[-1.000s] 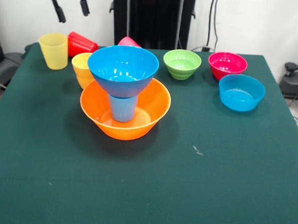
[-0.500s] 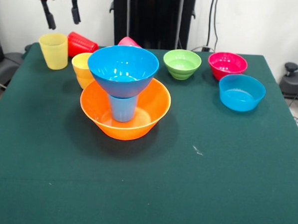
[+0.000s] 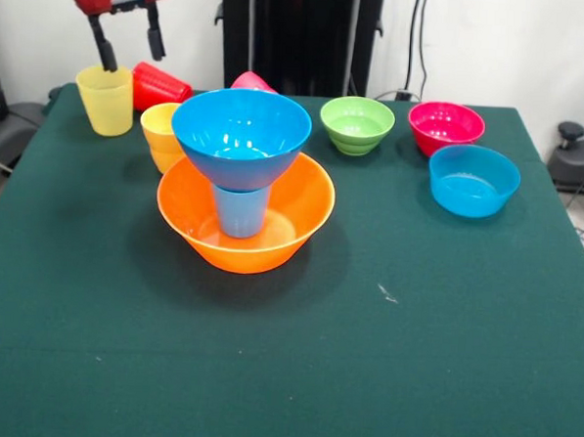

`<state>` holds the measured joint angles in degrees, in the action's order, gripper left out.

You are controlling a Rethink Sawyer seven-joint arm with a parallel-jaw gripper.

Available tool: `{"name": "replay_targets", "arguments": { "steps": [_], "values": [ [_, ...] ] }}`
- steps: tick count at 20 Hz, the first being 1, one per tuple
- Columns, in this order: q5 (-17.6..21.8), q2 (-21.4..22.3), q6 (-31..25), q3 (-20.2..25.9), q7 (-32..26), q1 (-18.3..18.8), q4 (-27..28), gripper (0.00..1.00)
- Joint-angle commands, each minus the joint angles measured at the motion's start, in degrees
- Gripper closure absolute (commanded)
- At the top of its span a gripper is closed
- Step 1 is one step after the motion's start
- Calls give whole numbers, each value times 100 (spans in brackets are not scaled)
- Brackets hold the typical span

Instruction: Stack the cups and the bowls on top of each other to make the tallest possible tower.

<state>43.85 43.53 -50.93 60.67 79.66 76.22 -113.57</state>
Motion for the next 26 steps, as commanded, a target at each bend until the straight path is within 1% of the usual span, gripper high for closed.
{"name": "replay_targets", "arguments": {
  "steps": [1, 3, 7, 13, 20, 23, 25, 26],
  "values": [
    [536, -667, 231, -459, -879, -356, 331, 0],
    [564, -766, 221, -486, -891, -392, 389, 0],
    [567, -802, 259, -456, -904, -342, 357, 0],
    [762, -756, 452, -403, -920, -260, 317, 0],
    [725, -547, 483, -287, -798, -197, 81, 0],
    [764, -508, 550, -304, -659, -295, 48, 0],
    [818, -516, 620, -337, -633, -273, 4, 0],
    [824, -556, 607, -354, -647, -310, 66, 0]
  ]
}}
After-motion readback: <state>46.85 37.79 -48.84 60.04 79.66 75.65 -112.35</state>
